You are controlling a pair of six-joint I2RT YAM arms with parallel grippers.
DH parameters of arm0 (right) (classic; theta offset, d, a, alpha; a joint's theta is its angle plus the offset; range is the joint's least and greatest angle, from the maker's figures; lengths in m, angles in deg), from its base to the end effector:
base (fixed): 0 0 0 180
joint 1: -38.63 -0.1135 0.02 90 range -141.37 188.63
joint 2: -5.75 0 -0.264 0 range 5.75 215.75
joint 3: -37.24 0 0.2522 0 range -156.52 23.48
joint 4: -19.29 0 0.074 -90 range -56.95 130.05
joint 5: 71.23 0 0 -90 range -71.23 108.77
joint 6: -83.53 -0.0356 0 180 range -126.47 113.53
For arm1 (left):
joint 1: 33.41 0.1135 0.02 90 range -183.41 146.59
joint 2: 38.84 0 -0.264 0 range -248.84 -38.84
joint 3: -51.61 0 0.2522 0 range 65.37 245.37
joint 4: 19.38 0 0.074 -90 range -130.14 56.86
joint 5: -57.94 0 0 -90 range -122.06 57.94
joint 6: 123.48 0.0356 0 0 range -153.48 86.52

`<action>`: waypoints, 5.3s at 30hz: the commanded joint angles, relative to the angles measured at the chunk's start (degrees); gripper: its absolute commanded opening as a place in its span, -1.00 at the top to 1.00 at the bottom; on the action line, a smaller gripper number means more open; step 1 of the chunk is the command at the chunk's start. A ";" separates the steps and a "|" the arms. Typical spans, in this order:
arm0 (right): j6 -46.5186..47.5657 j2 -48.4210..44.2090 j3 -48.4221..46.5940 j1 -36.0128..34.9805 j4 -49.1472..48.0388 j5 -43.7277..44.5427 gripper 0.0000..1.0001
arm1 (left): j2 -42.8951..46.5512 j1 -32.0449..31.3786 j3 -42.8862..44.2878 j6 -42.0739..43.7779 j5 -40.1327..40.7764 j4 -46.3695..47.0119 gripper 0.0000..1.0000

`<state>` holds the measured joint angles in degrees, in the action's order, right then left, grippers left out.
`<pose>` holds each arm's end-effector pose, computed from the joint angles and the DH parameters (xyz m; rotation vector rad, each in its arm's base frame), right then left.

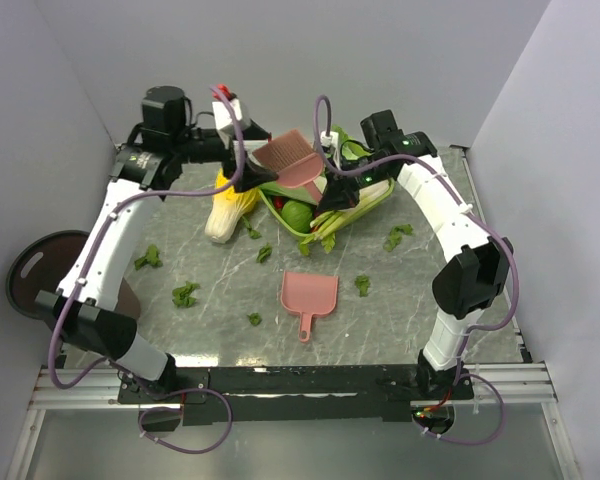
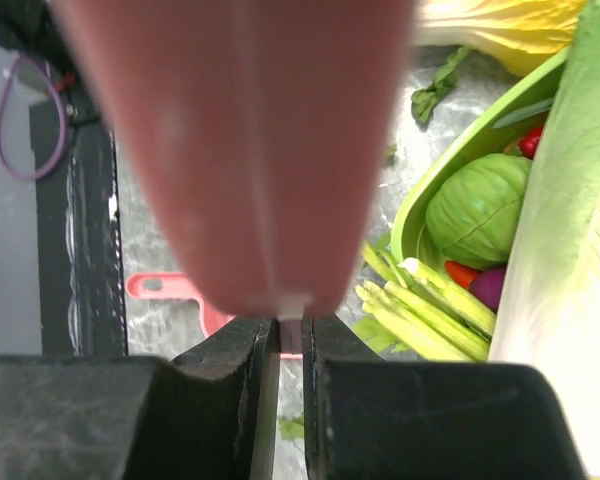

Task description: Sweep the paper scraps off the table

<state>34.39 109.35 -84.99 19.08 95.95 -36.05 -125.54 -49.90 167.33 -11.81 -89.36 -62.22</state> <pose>0.3400 0.1516 0.3705 -1.4150 1.7691 1.0233 0.2944 -0.1184 0.4771 1.1921 1.3118 -0.8316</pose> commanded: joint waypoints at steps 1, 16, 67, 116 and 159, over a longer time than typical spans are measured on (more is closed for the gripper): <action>6.77 -4.19 -3.68 -1.36 3.73 1.56 1.00 | -2.43 -3.98 1.59 6.01 -0.71 -2.92 -0.95; 8.09 -2.61 -8.60 -3.30 4.87 1.74 1.00 | -11.65 -7.15 11.16 5.93 -5.98 -12.83 0.57; 3.34 -3.57 -8.34 2.59 2.40 -1.71 1.00 | -3.83 0.60 7.12 14.78 3.06 -13.01 -0.51; -28.83 -6.30 0.28 5.84 -25.03 -21.64 -0.27 | -3.66 1.64 -12.57 -36.79 -17.85 25.67 0.98; -33.99 -6.82 4.22 3.99 -26.50 -18.13 1.00 | -4.55 1.37 -10.01 -25.20 -7.59 13.44 -0.07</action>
<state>0.71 105.04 -82.71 21.73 69.02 -55.94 -133.06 -48.35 159.26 -41.45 -105.12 -47.64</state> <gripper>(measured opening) 0.150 0.465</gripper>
